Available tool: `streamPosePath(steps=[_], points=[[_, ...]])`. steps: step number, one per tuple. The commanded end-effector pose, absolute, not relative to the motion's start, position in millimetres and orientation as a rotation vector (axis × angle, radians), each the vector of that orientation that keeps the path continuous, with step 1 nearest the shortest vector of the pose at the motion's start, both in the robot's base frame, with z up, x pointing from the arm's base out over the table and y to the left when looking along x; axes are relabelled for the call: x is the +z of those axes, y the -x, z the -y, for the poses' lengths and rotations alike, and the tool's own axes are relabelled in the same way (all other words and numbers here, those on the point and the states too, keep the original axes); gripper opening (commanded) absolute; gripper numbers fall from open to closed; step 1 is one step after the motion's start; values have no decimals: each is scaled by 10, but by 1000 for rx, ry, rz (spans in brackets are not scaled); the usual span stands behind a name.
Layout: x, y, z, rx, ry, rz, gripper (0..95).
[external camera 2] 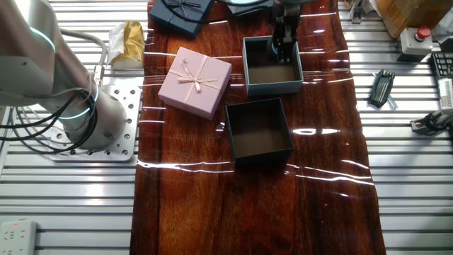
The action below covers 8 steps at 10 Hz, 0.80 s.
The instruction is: Move an object from one box to another
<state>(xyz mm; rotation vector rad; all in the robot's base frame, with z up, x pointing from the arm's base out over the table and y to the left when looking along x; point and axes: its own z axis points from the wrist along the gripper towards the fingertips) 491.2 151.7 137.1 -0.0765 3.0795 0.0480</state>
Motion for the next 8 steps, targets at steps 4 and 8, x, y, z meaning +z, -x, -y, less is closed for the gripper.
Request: streamPosePath(steps=[4, 8], points=[[1307, -4870, -1512, 47, 78, -3079, 0], [1182, -4821, -1525, 42, 72, -3071, 0]])
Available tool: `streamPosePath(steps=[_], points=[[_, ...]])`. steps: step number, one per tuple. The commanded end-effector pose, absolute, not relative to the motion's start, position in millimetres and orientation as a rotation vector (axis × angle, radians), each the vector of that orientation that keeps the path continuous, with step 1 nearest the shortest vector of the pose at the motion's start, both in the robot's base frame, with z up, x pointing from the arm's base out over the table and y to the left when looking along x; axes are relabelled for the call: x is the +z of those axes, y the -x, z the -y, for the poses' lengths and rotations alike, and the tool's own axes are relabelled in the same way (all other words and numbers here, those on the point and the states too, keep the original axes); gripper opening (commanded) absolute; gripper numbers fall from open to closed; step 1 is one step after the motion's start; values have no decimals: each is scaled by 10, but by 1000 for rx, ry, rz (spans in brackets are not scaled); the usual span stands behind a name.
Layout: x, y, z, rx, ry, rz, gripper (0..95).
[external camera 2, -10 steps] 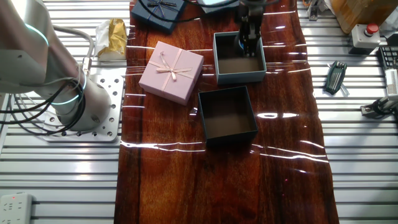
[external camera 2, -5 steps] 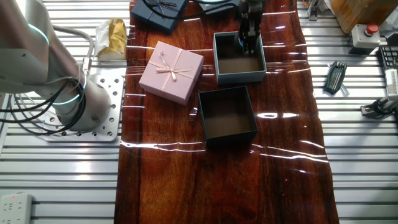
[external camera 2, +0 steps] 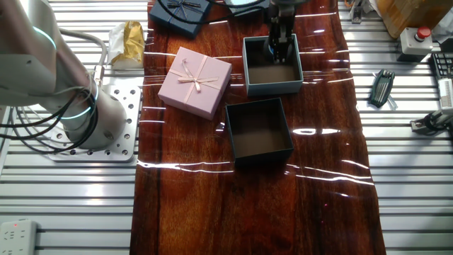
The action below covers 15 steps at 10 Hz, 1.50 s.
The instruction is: Move an object from one box to another
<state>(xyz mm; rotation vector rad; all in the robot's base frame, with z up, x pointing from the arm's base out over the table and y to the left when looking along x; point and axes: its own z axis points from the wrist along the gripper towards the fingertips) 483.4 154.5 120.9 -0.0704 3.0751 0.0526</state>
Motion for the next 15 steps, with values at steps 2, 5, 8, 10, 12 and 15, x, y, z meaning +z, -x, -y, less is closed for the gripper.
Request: streamPosePath(steps=[2, 5, 8, 10, 12, 15], points=[[1137, -4806, -1512, 41, 75, -3066, 0], [1052, -4800, -1506, 43, 70, -3062, 0], [982, -4808, -1518, 39, 61, -3059, 0], [952, -4814, -1522, 38, 60, -3058, 0], [910, -4820, -1529, 35, 59, -3056, 0], [865, -4828, -1536, 34, 55, -3053, 0]])
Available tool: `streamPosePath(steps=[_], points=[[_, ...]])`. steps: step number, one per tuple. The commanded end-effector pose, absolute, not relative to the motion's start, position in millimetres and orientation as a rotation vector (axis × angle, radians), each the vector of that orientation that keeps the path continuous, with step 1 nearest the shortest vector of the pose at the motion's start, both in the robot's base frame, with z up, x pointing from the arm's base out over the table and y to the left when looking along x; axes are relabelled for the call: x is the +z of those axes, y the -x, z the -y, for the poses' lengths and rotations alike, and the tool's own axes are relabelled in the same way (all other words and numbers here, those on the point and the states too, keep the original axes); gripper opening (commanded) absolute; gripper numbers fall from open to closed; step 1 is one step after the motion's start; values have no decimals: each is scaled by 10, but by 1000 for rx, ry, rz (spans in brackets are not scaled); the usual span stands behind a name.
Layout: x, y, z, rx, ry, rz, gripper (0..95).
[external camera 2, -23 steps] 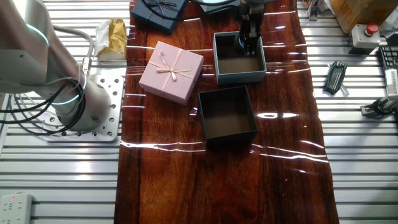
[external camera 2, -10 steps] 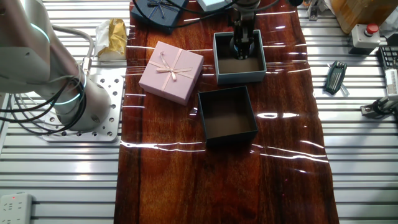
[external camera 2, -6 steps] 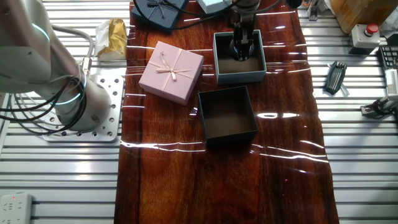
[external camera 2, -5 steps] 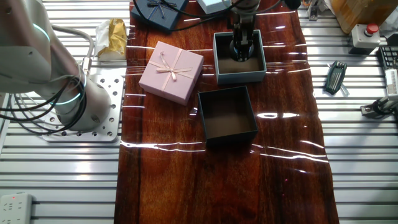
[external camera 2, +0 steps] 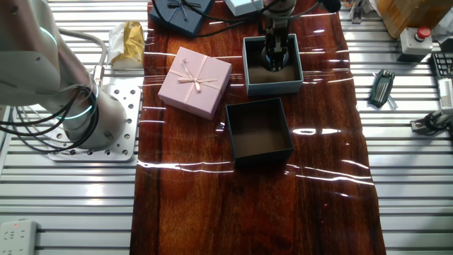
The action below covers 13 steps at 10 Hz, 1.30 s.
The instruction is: Move an object from one box to another
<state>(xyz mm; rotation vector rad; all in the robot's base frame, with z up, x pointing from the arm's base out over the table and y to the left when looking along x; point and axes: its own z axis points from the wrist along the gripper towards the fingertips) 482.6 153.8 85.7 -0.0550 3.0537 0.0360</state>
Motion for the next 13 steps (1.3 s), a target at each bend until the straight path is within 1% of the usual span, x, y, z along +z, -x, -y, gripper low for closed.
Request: streamPosePath(steps=[1, 13], points=[[840, -4829, -1537, 32, 55, -3052, 0], [615, -4814, -1547, 5, 64, -3040, 0]])
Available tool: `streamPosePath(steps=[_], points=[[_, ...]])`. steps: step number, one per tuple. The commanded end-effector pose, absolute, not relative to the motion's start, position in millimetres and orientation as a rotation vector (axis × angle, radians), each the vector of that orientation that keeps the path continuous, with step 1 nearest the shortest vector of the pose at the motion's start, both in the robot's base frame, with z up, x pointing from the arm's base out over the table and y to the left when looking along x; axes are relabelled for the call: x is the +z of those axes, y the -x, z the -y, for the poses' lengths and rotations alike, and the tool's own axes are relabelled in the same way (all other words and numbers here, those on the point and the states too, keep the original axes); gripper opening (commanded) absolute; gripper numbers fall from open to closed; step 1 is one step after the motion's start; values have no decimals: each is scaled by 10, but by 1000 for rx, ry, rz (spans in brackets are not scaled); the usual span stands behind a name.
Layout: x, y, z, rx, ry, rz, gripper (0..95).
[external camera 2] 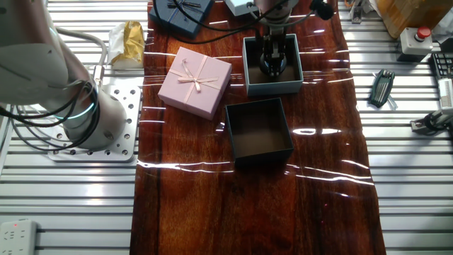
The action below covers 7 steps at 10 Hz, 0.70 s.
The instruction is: Move an object from one box to another
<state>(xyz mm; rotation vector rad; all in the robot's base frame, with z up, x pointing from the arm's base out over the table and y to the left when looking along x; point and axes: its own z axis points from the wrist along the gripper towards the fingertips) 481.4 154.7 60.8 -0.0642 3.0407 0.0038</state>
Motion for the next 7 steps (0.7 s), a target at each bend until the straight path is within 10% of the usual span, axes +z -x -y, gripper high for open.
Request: streamPosePath(steps=[1, 7], points=[[614, -4814, -1547, 4, 64, -3041, 0], [536, -4819, -1543, -6, 70, -3035, 0]])
